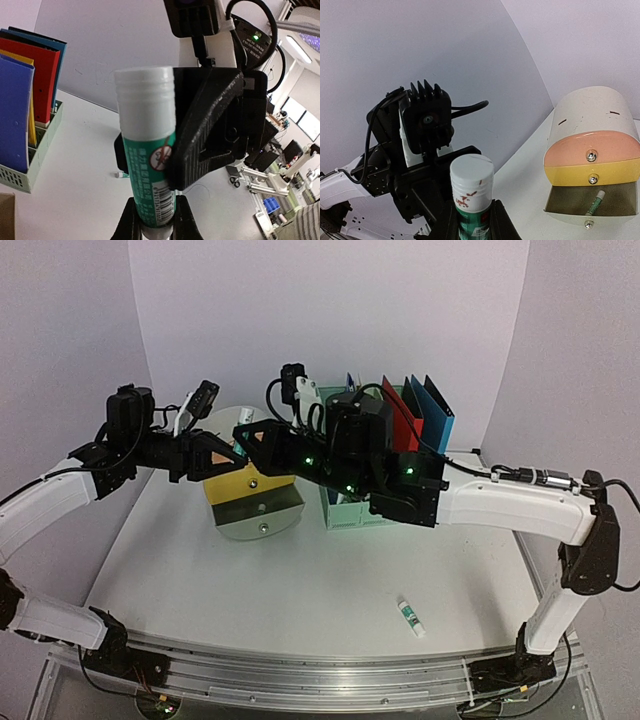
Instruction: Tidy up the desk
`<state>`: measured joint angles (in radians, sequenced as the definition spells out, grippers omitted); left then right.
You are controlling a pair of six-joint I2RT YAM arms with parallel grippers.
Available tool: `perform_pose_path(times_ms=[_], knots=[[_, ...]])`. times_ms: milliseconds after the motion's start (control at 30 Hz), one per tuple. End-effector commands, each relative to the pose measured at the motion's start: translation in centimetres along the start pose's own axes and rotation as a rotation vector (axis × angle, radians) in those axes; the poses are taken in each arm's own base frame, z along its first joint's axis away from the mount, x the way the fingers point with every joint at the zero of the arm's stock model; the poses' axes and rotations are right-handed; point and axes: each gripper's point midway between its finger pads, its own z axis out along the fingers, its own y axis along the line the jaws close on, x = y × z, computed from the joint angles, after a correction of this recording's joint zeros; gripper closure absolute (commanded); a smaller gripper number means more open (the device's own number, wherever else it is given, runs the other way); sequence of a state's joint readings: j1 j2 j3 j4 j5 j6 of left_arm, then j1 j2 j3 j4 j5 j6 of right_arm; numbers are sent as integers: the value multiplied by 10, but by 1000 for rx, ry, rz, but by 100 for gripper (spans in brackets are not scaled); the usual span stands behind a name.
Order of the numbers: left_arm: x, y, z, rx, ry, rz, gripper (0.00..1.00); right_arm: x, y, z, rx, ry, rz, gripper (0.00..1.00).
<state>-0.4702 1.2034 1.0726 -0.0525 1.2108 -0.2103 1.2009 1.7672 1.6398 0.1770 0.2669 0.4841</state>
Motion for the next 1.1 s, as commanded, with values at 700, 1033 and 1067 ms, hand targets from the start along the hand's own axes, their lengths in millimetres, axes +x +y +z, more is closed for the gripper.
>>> perform_pose_path(times_ms=[700,1033,1067], knots=[[115,208,-84,-933,756,567,100,44,-185,-164,766,98,16,2],[140,231,-79,-899,872,520,69,176,-256,-231,1066,783,74,2],[139,231,-79,-900,869,516,62,188,-257,-235,1072,837,78,2]])
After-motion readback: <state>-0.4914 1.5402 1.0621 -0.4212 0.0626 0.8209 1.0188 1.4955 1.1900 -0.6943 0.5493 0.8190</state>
